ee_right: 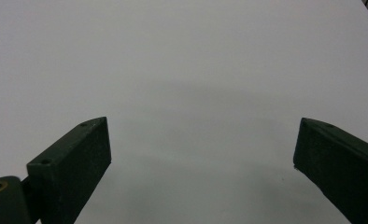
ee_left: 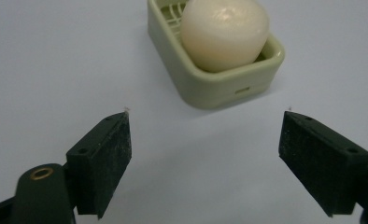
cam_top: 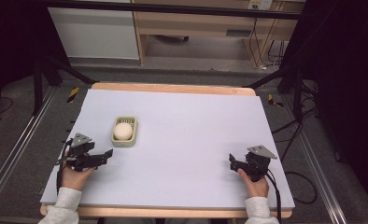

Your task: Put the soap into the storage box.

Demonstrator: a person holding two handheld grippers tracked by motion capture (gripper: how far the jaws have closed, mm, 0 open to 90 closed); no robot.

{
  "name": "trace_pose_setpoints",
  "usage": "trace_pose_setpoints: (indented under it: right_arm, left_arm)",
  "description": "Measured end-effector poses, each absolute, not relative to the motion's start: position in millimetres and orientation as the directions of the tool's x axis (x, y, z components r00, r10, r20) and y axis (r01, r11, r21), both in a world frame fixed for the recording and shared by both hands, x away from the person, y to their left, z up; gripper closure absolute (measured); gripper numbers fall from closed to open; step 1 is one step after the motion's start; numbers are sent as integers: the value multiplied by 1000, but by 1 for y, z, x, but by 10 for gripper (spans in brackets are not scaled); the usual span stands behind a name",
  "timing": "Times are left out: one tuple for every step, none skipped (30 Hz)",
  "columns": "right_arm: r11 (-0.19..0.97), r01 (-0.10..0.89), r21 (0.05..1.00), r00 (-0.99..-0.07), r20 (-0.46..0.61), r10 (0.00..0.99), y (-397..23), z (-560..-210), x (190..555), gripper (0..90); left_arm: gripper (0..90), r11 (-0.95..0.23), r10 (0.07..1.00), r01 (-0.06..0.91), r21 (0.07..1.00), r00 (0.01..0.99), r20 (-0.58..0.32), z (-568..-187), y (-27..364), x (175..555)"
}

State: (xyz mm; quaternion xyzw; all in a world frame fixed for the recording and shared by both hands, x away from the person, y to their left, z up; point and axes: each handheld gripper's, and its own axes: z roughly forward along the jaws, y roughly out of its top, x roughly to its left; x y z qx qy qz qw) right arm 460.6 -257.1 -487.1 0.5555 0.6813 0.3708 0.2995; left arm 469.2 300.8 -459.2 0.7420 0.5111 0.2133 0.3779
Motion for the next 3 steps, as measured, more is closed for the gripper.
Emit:
trace_pose_setpoints:
  right_arm:
    - [108,535,838,-203,3,979,-257,-487,461,45]
    - [108,536,837,-204,5,979,-257,-487,461,45]
    - [107,537,837,-204,5,979,-257,-487,461,45]
  left_arm:
    - [173,-193,922,605,772,380,-67,-462,304,468]
    - [176,-189,926,610,769,372,-68,-464,306,466]
    - [180,-189,928,617,764,366,-66,-467,309,465]
